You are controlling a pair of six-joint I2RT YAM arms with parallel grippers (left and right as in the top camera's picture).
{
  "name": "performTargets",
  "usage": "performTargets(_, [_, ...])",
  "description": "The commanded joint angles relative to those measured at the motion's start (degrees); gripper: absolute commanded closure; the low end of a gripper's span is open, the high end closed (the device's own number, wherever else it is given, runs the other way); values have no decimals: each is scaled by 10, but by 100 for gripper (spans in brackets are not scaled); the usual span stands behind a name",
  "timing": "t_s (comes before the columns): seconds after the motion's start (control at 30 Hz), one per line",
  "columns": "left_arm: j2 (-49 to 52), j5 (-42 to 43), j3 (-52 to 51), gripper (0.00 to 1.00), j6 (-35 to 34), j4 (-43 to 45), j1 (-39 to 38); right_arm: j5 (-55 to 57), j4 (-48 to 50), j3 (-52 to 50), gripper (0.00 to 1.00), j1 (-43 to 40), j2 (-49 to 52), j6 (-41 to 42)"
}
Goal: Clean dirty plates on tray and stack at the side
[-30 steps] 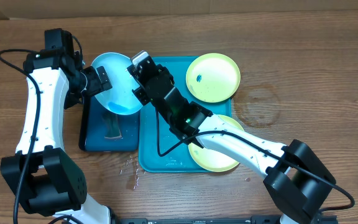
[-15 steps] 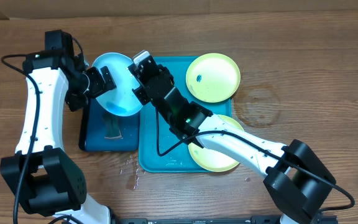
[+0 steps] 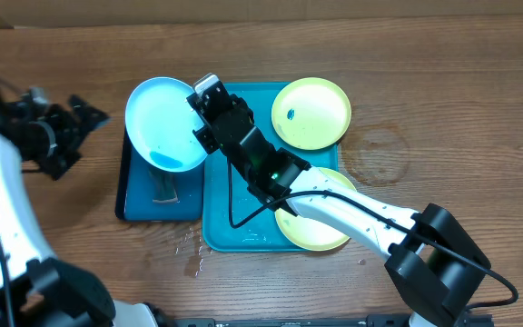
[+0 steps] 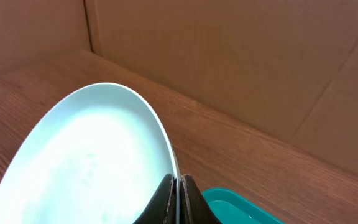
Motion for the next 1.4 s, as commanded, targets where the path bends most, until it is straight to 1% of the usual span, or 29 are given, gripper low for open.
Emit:
performTargets(0.0, [-26,37,13,0,18,-8,22,1,-2,12,96,0,-1,9])
performTargets(0.1, [-26,37,12,0,17,-11,26,25,-34,12,96,-5,-1,78])
performTargets(0.17, [-25,37,12,0,17,-10,25,37,-75,12,96,-17,-1,164])
performTargets(0.23, [-25,36,12,0,17,-10,25,25,-111,12,96,-30,-1,236])
performTargets(0.33, [-25,36,12,0,17,-10,25,-37,-161,12,96,-54,-1,302])
performTargets(0.5, [-25,36,12,0,17,-10,25,-165,-226,12,96,-103,-2,360])
performTargets(0.6, [-25,36,12,0,17,-10,25,-227,-277,12,96,-136,-2,382])
performTargets(0.77, [-25,36,12,0,17,-10,25,-287,-376,12,96,-184,-1,384])
performTargets(1.0, [-25,36,12,0,17,-10,25,-292,-468,12,96,-205,-1,383])
performTargets(1.17, [-25,36,12,0,18,-10,25,-289,-502,11,96,-198,-1,383])
performTargets(1.37, [-25,36,12,0,17,-10,25,-283,-501,-1,96,-192,-1,383])
